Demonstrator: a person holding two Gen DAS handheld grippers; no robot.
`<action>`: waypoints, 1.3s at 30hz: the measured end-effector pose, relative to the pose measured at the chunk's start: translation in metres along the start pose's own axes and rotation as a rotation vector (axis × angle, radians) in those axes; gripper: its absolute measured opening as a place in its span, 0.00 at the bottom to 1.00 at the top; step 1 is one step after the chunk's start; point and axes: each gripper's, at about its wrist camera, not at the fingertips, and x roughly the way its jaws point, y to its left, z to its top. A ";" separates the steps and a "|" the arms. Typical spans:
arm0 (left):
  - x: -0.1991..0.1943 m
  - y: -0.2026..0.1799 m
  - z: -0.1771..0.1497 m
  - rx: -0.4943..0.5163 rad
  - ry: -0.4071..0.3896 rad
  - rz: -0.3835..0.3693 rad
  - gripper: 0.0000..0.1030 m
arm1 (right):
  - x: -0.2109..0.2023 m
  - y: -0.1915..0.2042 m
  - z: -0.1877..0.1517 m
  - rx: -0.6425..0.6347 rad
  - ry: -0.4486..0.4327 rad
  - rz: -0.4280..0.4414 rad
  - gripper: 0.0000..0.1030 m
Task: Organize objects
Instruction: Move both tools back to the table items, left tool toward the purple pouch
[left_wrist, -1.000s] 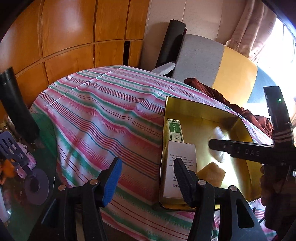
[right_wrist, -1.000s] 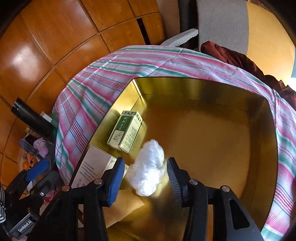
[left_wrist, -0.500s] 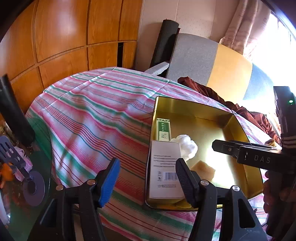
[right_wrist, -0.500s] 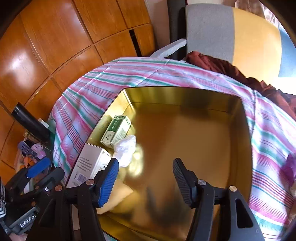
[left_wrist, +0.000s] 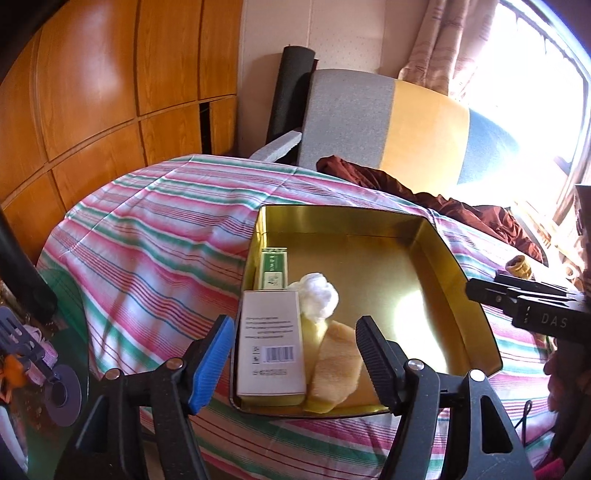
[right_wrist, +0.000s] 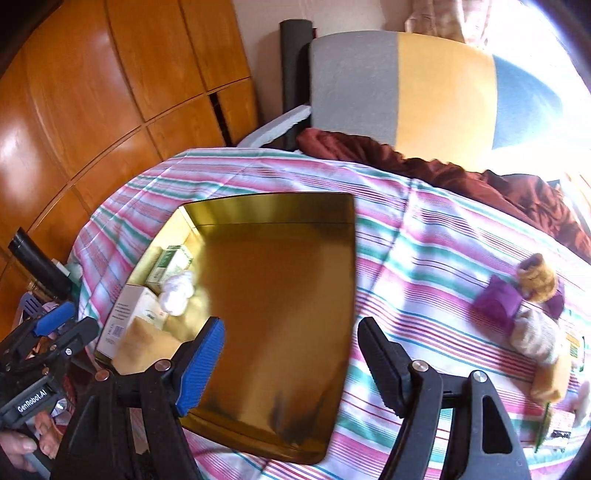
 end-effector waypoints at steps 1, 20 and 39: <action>0.001 -0.004 0.000 0.008 0.003 -0.007 0.67 | -0.004 -0.009 -0.002 0.009 -0.002 -0.016 0.74; 0.005 -0.133 0.002 0.273 0.025 -0.200 0.67 | -0.098 -0.271 -0.059 0.507 -0.125 -0.465 0.80; 0.063 -0.288 0.011 0.379 0.203 -0.384 0.67 | -0.113 -0.330 -0.101 0.893 -0.175 -0.326 0.80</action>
